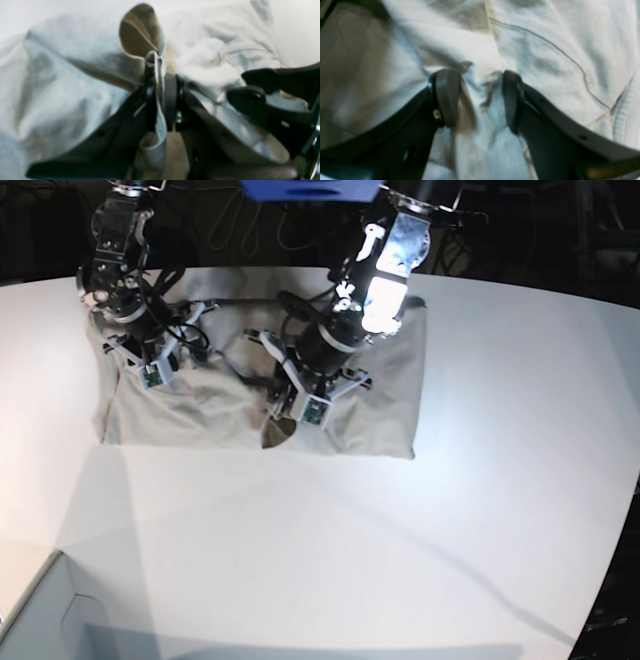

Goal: Layout the t-shirt on the table in an organized manner, then fold the t-shirt properly
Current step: 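Lift the collar end with the left gripper and fold it onto the middle, then release the fold and raise both grippers away from the shirt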

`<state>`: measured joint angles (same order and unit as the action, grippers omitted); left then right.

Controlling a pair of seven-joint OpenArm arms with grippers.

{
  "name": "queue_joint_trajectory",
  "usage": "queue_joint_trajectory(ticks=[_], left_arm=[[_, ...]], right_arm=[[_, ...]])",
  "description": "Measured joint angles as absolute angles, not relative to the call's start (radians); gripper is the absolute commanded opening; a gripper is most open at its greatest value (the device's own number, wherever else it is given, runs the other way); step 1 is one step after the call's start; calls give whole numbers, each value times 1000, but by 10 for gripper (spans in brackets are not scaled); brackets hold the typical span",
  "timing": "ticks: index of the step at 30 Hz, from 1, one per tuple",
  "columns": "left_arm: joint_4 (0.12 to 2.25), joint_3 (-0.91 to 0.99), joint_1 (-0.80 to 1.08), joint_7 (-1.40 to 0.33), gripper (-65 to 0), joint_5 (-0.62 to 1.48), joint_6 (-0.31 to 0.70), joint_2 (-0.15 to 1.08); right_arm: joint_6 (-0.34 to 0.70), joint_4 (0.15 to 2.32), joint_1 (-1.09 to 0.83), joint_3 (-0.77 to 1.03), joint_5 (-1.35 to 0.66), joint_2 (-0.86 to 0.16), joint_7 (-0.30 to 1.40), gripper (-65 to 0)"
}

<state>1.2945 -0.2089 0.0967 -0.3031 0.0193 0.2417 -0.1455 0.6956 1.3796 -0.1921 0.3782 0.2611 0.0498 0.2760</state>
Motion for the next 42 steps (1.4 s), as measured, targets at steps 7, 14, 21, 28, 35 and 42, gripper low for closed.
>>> queue_joint_trajectory(ticks=[7,14,21,28,35,42], left_arm=[[1295,-220,109,-306,-362,18,242,-144],[1424,-306,128,-303,-361,111,249,-138],[1454,-222,166,-311,-361,189,236,-24],[1374,-217,169,-303,-362,256,243,3],[1285,-364,169,-303,-362,259,241,7],[1285,-541,127,-302,-362,260,255,8]], right_arm=[[696,1381,-192,378,261,50,276,-360],[696,1381,-192,378,261,50,276,-360],[696,1381,-189,378,265,50,279,-360],[696,1381,-189,378,265,50,277,-360],[696,1381,-189,379,264,50,277,-360],[698,1388,-178,381,266,35,299,-360]])
